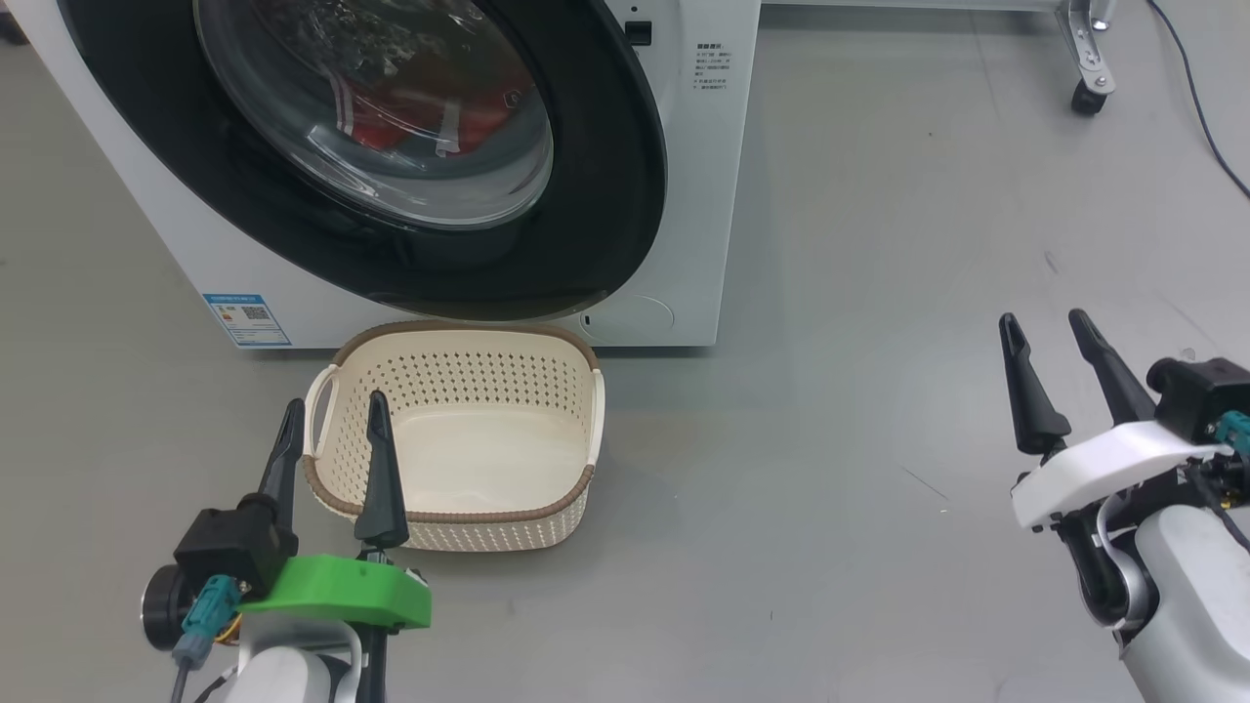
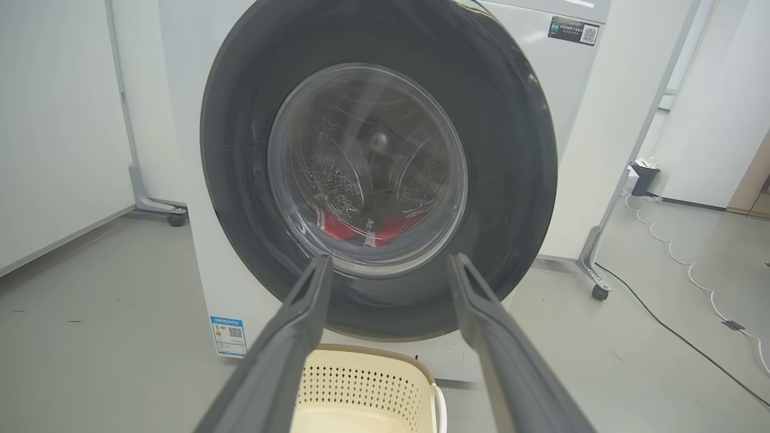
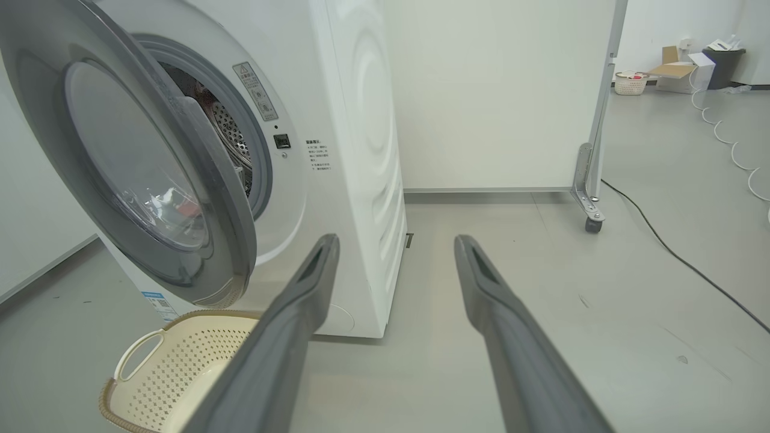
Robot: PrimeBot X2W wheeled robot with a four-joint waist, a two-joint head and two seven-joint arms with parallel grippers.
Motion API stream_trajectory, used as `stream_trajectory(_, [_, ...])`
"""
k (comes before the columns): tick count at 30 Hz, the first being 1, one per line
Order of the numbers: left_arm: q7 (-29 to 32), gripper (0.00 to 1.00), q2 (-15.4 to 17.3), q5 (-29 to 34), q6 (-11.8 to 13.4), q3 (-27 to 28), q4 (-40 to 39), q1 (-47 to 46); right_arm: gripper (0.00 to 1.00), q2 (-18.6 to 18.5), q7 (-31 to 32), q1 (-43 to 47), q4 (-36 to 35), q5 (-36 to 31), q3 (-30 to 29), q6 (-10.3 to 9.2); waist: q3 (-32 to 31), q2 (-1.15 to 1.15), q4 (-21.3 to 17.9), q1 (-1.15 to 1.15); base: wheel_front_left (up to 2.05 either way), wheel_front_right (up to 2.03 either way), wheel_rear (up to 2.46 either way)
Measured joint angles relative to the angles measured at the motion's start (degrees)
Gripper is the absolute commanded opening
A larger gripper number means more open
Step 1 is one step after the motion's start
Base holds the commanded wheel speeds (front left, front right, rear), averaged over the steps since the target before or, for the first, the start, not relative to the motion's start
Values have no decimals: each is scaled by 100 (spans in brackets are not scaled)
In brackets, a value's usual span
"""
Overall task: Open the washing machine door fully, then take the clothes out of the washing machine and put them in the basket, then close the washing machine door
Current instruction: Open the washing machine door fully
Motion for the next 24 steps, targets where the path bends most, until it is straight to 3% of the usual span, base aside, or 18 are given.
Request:
stream_trajectory(7, [0,100,1,97,-48,32,46,58,100,148,-10,201,-64,-5,-129,-142,-7,0,-35,0,0,0,0])
stream_trajectory(24, [0,100,1,153,-147,55,214,113,100,260,-57,315,-261,-143,-237,-200,23,0,-77,0,0,0,0])
